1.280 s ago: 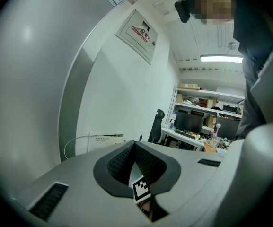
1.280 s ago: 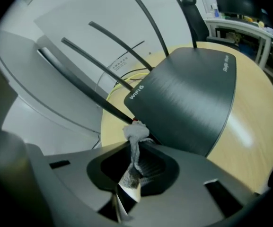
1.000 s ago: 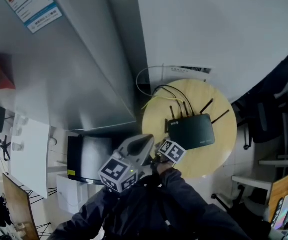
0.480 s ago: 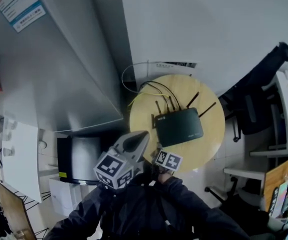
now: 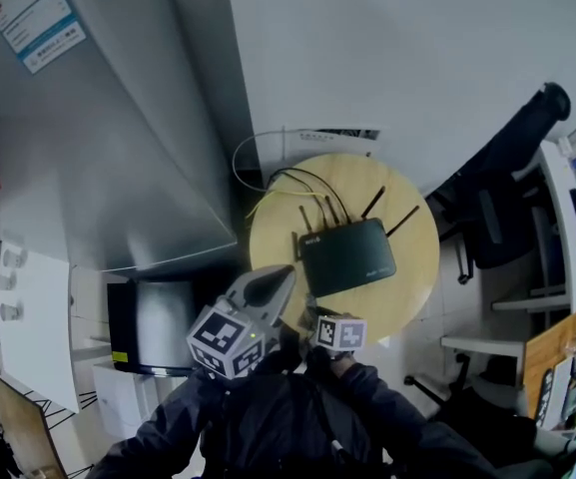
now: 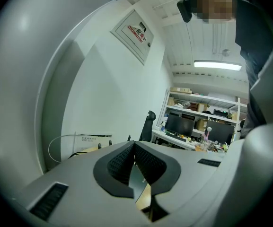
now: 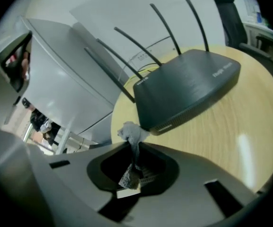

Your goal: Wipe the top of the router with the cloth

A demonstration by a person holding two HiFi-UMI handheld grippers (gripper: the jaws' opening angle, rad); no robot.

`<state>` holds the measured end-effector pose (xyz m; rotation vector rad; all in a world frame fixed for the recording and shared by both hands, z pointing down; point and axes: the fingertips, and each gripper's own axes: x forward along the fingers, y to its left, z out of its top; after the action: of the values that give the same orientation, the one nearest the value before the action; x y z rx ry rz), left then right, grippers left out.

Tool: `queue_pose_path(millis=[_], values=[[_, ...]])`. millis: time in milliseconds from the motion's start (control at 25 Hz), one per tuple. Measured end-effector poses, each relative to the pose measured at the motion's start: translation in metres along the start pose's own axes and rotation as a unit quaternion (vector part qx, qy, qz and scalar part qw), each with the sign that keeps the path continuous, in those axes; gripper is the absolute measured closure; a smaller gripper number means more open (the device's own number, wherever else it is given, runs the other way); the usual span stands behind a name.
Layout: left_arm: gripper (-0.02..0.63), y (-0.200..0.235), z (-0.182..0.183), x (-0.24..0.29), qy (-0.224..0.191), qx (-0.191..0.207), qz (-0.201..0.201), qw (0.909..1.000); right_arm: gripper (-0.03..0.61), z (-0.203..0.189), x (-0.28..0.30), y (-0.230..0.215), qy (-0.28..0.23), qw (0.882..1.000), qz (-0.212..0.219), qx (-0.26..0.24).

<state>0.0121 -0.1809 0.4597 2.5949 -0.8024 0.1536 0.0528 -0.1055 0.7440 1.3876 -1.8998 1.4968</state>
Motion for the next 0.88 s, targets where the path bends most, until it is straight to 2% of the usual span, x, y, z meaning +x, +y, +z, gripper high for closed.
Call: queue_pose_path(millis=[200, 320, 600, 880], values=[[0.612, -0.005, 0.0, -0.001, 0.006, 0.002, -0.017, 0.9998, 0.506, 0.023, -0.045, 0.022, -0.04, 0.992, 0.062, -0.098], [0.612, -0.008, 0.004, 0.004, -0.001, -0.003, -0.027, 0.9996, 0.506, 0.046, -0.089, 0.028, -0.081, 0.982, 0.071, -0.155], [0.612, -0.032, 0.014, 0.027, -0.001, 0.014, -0.076, 0.997, 0.506, 0.102, -0.188, 0.057, -0.168, 0.945, 0.043, -0.277], [0.612, -0.051, 0.021, 0.041, 0.005, 0.029, -0.106, 0.9939, 0.506, 0.144, -0.261, 0.094, -0.249, 0.906, 0.043, -0.34]])
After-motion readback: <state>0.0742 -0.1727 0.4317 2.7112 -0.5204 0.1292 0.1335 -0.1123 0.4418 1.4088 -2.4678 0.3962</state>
